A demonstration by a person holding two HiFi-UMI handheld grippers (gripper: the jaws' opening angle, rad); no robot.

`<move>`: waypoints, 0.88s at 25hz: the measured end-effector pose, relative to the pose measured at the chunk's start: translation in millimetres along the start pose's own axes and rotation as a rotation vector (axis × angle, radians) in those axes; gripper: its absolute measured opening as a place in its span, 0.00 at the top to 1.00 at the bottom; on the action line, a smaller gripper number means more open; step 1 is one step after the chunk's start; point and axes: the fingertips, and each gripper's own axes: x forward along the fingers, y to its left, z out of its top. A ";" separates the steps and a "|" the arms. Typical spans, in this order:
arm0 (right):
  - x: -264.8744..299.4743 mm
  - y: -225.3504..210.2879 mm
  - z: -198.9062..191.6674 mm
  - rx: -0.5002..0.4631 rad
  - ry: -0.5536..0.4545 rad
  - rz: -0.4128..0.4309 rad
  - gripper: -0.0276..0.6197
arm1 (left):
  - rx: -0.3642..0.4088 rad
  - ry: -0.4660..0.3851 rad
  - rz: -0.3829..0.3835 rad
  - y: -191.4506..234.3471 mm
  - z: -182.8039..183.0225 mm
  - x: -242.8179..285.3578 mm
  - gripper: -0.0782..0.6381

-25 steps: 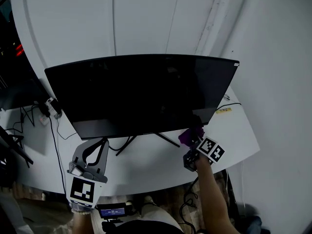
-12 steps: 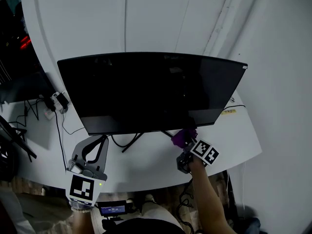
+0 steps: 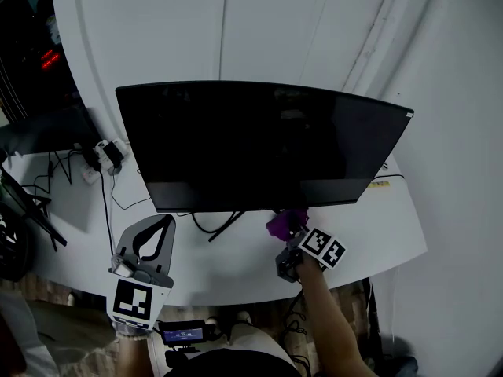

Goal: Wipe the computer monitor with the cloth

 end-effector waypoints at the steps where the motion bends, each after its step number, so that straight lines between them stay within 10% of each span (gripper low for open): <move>1: 1.9 4.0 -4.3 -0.001 0.007 0.007 0.82 | -0.001 0.002 0.006 2.2 -1.3 -2.1 0.88; 22: 31.5 91.6 -99.2 -0.086 0.209 0.154 0.82 | -0.034 0.033 0.152 50.7 -23.4 -58.8 0.88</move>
